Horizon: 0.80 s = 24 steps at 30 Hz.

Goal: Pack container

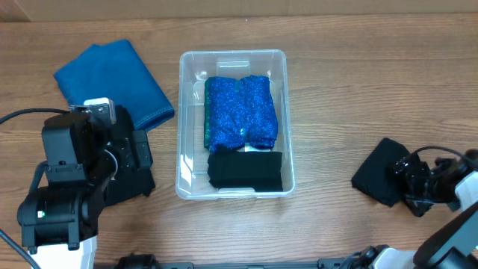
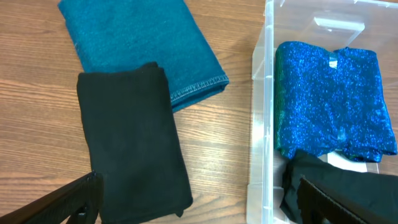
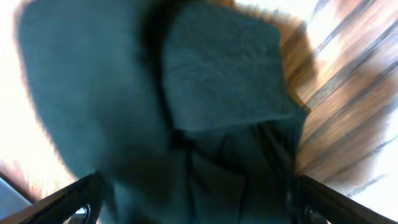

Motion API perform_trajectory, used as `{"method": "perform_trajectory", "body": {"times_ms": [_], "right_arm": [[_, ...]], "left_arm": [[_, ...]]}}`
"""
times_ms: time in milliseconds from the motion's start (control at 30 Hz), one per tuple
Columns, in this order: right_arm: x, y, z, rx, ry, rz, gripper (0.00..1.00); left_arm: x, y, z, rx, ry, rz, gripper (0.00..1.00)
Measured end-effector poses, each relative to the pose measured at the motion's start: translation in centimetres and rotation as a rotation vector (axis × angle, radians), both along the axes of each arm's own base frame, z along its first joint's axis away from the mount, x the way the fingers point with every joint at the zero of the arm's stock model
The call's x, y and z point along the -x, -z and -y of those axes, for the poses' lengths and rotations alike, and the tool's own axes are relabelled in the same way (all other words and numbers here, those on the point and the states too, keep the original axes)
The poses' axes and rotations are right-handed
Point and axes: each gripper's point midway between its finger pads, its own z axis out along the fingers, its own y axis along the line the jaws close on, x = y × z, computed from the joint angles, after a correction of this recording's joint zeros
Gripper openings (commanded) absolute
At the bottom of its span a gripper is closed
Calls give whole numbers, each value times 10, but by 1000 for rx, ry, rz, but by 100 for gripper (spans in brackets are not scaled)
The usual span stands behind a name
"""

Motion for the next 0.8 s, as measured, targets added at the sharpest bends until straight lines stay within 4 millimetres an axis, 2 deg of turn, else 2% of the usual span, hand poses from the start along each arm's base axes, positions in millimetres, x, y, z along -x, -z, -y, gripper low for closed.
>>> {"method": "perform_trajectory", "body": {"times_ms": [100, 133, 233, 333, 400, 433, 500, 567, 633, 667, 733, 800], "right_arm": [[-3, 0, 1, -4, 13, 15, 100], [-3, 0, 1, -4, 13, 15, 96], [-3, 1, 1, -2, 16, 18, 47], [-3, 7, -5, -32, 13, 22, 16], [-9, 6, -6, -45, 14, 59, 4], [-21, 1, -6, -59, 6, 130, 4], [-33, -6, -9, -84, -7, 201, 4], [-59, -27, -17, -142, -49, 364, 4], [-84, -62, -41, -223, -167, 494, 4], [-91, -75, -51, -245, -218, 505, 4], [-125, -129, -83, -219, -434, 619, 4], [-146, -180, -119, -169, -623, 697, 4]], "left_arm": [[0, 0, 0, 0, 0, -1, 100], [0, 0, 0, 0, 0, 0, 100], [0, 0, 0, 0, 0, 0, 100], [0, 0, 0, 0, 0, 0, 100], [0, 0, 0, 0, 0, 0, 100], [0, 0, 0, 0, 0, 0, 100], [0, 0, 0, 0, 0, 0, 100], [0, 0, 0, 0, 0, 0, 100], [0, 0, 0, 0, 0, 0, 100], [0, 0, 0, 0, 0, 0, 100], [0, 0, 0, 0, 0, -1, 100], [0, 0, 0, 0, 0, 0, 100]]}}
